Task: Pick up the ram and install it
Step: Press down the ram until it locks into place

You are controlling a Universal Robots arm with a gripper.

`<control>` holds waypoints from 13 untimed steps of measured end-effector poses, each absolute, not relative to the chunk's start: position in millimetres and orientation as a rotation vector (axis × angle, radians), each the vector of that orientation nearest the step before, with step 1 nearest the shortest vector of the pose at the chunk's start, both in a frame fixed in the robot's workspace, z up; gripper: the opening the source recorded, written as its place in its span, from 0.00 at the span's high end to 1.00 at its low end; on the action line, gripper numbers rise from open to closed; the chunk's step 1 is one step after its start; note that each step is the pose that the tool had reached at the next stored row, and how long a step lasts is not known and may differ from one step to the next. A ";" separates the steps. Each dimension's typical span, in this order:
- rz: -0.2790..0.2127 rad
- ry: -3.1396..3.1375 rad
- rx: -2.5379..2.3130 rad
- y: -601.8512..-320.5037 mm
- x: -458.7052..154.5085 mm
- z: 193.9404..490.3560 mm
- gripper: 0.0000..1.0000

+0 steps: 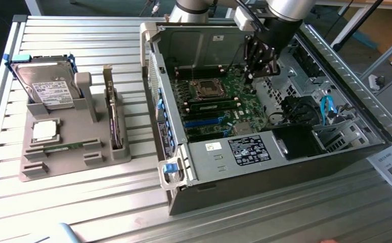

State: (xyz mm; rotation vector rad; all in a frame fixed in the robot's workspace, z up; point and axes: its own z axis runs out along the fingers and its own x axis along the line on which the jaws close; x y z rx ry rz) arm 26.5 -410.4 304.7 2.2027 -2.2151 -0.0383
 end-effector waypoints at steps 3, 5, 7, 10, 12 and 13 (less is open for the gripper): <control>-0.038 -2.215 2.203 -410.5 26.5 301.0 0.89; -0.038 -2.215 2.203 -410.5 26.5 299.4 0.89; -0.038 -2.215 2.203 -410.5 26.5 298.1 0.89; -0.038 -2.215 2.203 -410.5 26.5 294.6 0.89; -0.038 -2.215 2.203 -410.5 26.5 292.6 0.89; -0.038 -2.215 2.203 -410.5 26.5 291.8 0.89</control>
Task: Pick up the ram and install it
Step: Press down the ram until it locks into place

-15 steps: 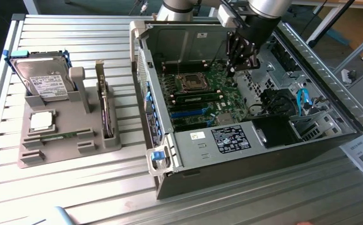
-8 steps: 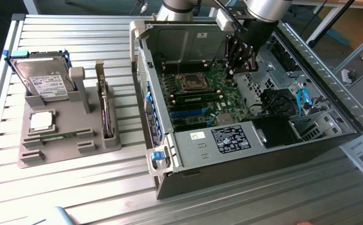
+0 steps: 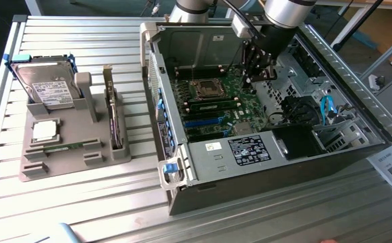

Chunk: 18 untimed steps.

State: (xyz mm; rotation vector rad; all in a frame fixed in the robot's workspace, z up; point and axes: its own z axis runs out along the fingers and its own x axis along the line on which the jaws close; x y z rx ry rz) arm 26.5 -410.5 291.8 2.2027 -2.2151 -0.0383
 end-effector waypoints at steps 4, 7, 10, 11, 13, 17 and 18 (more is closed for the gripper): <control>-0.038 -2.215 2.203 -410.4 26.5 286.9 0.89; -0.038 -2.215 2.203 -410.5 26.5 281.8 0.89; -0.038 -2.215 2.203 -410.5 26.5 277.9 0.89; -0.038 -2.215 2.203 -410.4 26.5 276.9 0.89; -0.038 -2.215 2.203 -410.5 26.5 274.8 0.89; -0.038 -2.215 2.203 -410.5 26.5 270.9 0.89; -0.038 -2.215 2.203 -410.5 26.5 270.0 0.89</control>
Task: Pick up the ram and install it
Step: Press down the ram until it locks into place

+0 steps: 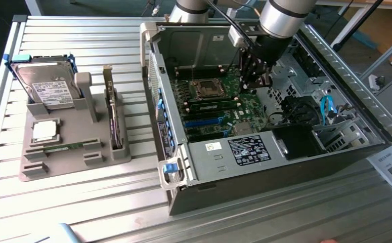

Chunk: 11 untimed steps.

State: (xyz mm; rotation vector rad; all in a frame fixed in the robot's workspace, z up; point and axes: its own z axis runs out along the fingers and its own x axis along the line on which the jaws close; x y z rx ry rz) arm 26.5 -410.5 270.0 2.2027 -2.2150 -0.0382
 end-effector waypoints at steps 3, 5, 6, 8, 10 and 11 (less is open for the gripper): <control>-0.038 -2.215 2.203 -410.5 26.5 267.7 0.89; -0.038 -2.215 2.203 -410.5 26.5 264.8 0.89; -0.038 -2.215 2.203 -410.5 26.5 263.4 0.89; -0.038 -2.215 2.203 -410.5 26.5 260.6 0.89; -0.038 -2.215 2.203 -410.5 26.5 257.2 0.89; -0.038 -2.215 2.203 -410.5 26.5 256.4 0.89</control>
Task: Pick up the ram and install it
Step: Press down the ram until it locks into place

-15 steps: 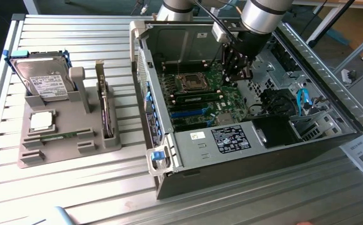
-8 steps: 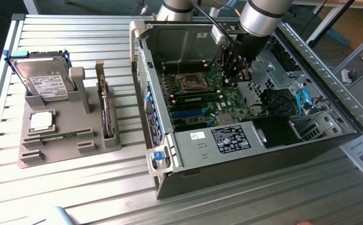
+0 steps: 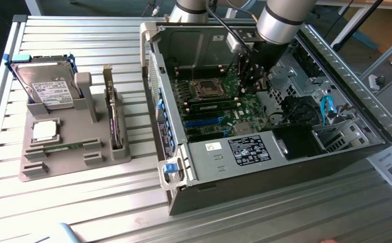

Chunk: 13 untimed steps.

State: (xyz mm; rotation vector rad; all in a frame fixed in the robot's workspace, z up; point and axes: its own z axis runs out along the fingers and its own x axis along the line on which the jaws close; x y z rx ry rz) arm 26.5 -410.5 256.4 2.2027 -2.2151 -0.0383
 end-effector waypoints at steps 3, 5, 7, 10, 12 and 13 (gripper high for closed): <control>-0.038 -2.215 2.203 -410.5 26.5 253.3 0.89; -0.038 -2.215 2.203 -410.5 26.5 249.6 0.89; -0.038 -2.215 2.203 -410.5 26.5 247.7 0.89; -0.038 -2.215 2.203 -410.5 26.5 247.0 0.89; -0.038 -2.215 2.202 -410.5 26.7 246.9 0.89; -0.038 -2.215 2.203 -410.4 29.1 246.8 0.89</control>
